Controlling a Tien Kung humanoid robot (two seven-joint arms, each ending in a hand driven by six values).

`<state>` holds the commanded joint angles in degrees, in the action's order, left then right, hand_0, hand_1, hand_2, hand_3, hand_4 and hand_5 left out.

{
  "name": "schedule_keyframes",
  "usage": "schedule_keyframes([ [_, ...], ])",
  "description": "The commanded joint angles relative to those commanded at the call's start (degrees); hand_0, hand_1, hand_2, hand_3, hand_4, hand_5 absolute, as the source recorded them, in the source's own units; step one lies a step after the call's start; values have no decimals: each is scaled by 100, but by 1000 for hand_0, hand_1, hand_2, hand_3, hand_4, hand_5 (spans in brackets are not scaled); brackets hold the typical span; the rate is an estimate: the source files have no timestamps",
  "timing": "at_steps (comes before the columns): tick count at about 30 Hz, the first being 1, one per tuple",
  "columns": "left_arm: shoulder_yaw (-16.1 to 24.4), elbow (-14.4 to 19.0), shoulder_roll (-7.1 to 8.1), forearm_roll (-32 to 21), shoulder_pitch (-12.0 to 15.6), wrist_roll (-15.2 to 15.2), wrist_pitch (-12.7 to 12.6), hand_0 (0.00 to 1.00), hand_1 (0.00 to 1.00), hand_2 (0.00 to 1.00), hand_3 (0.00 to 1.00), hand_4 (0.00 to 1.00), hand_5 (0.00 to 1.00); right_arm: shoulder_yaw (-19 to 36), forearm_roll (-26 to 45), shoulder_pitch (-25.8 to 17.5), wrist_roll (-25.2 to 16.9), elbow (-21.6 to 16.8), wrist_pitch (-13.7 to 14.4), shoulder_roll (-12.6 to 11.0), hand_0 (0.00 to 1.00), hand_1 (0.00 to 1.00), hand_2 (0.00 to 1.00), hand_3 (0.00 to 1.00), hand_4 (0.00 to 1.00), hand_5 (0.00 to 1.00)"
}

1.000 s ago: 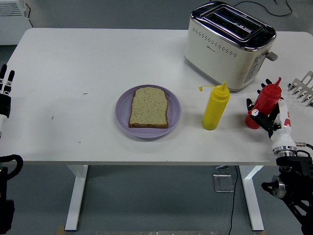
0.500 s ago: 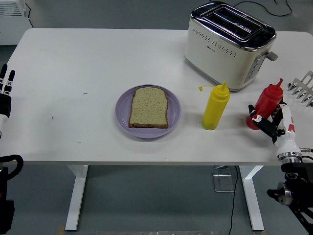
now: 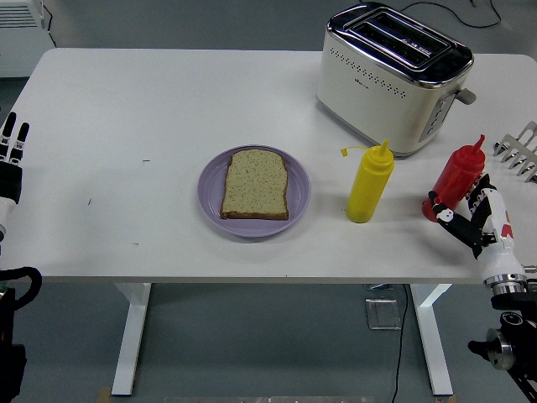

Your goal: Pick up the cup,pour liquid into bread,place the cup on the desk

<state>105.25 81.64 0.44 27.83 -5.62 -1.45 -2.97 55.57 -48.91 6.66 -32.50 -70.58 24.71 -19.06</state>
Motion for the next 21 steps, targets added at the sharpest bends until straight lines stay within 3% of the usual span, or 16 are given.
schedule_keyframes([
  [12, 24, 12, 17, 5, -42, 0, -3, 797, 751, 751, 712, 504, 990, 682, 6, -962, 1, -808, 41, -285, 982, 891, 998, 998, 774, 135],
  [21, 23, 17, 31, 4, -56, 0, -3, 796, 751, 752, 712, 504, 990, 1513, 382, -1559, -79, -1218, 61, -277, 928, 851, 949, 978, 775, 144],
])
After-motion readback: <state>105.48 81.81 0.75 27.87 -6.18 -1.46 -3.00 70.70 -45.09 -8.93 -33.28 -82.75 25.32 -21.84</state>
